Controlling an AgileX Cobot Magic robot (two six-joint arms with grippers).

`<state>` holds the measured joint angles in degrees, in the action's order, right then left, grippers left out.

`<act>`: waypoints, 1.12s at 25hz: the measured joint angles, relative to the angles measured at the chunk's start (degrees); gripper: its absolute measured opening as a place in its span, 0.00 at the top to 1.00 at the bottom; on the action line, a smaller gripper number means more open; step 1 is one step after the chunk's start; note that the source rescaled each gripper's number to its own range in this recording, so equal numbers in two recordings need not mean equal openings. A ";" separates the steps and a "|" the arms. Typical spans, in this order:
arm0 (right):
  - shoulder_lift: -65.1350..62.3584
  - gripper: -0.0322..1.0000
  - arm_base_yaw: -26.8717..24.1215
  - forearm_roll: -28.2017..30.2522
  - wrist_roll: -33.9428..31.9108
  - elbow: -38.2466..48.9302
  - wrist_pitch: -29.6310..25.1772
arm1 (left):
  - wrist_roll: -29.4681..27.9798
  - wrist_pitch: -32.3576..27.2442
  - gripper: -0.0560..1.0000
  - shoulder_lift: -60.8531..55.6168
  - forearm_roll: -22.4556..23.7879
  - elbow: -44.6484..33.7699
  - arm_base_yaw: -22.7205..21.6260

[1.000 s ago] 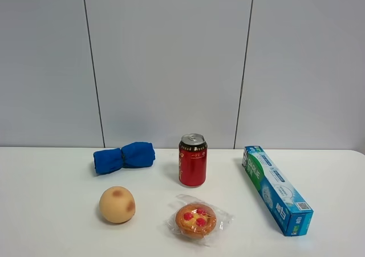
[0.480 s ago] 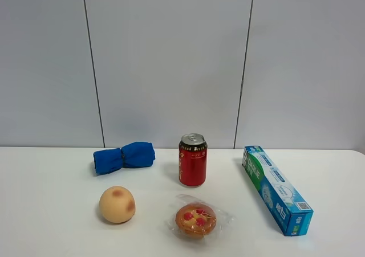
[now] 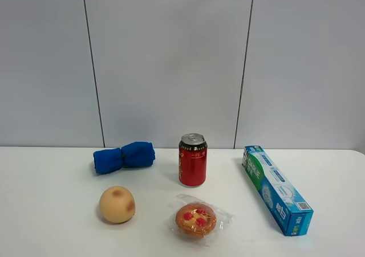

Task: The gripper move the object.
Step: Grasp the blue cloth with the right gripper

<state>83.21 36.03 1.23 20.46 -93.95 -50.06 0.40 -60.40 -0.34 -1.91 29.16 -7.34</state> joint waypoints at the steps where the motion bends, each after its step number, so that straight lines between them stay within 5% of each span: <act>1: 3.75 0.00 1.69 1.97 -1.23 -3.68 -0.96 | 0.00 0.00 0.00 0.00 0.00 0.00 0.00; 10: 33.35 0.01 4.86 5.40 2.54 -32.55 -13.24 | 0.00 0.00 0.00 0.00 0.00 0.00 0.00; 28: 49.45 0.01 4.92 5.04 21.04 -34.63 -3.84 | 0.00 0.00 0.00 0.00 0.00 0.00 0.00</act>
<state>132.66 40.95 6.27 41.50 -128.58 -53.89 0.40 -60.40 -0.34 -1.91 29.16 -7.34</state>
